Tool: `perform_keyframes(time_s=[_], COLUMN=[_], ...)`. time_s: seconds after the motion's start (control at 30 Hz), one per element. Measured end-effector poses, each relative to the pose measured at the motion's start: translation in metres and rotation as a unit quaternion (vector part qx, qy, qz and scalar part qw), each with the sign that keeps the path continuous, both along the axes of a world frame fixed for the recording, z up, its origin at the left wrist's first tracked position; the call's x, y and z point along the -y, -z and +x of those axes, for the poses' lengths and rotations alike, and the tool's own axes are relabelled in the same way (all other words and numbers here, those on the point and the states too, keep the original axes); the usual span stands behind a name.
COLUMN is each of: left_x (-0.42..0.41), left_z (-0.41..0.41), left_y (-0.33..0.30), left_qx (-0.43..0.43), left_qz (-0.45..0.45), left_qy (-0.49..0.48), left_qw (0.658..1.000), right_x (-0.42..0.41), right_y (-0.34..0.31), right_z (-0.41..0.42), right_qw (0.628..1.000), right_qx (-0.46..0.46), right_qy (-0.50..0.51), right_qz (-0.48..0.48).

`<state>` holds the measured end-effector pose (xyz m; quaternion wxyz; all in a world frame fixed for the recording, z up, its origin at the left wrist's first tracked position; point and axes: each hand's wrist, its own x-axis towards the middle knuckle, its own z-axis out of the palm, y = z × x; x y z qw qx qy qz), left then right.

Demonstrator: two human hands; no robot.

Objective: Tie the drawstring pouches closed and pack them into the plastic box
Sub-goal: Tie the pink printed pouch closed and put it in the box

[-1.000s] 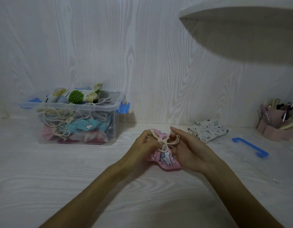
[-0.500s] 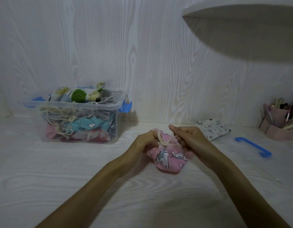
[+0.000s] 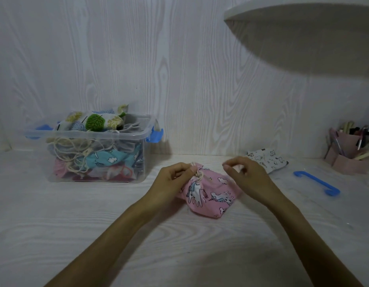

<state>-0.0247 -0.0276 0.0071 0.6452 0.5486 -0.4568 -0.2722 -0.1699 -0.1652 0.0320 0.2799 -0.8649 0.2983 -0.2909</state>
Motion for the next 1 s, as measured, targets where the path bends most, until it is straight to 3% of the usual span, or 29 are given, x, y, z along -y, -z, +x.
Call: perform_keyframes(time_s=[0.07,0.13,0.2,0.3,0.47,0.57,0.67,0.8,1.0], left_x=[0.002,0.002,0.004,0.002,0.002,0.001,0.0,-0.003,-0.006], left_z=[0.001,-0.001,-0.001,-0.002,-0.006,-0.005,-0.001,-0.003,-0.004], left_y=[0.001,0.002,0.004,0.003,0.007,0.004,0.0,-0.005,-0.014], left_qx=[0.013,0.027,0.037,0.04,0.044,-0.033,-0.039,-0.05,-0.065], left_qz=[0.001,-0.006,-0.012,-0.016,0.006,-0.015,0.009,0.012,-0.008], left_qy=[-0.011,-0.023,-0.047,-0.078,-0.107,-0.137,-0.155,-0.141,-0.123], left_qw=[1.0,0.999,0.998,0.996,0.993,0.99,0.987,0.989,0.99], right_x=[-0.008,-0.018,-0.025,-0.029,-0.027,-0.028,-0.021,-0.018,-0.024], right_y=[-0.008,-0.01,-0.004,0.004,0.008,0.009,0.004,0.004,0.005], right_z=[0.001,0.003,0.007,0.015,0.018,0.018,0.013,0.009,0.011], right_qw=[0.995,0.982,0.982,0.984,0.989,0.993,0.994,0.994,0.992], right_qx=[0.022,-0.025,-0.04,0.024,0.046,0.028,0.014,-0.026,0.008], right_qy=[-0.077,-0.139,-0.136,-0.104,-0.081,-0.084,-0.082,-0.095,-0.116], right_qz=[0.054,0.124,0.124,0.146,0.117,0.08,0.07,0.045,0.055])
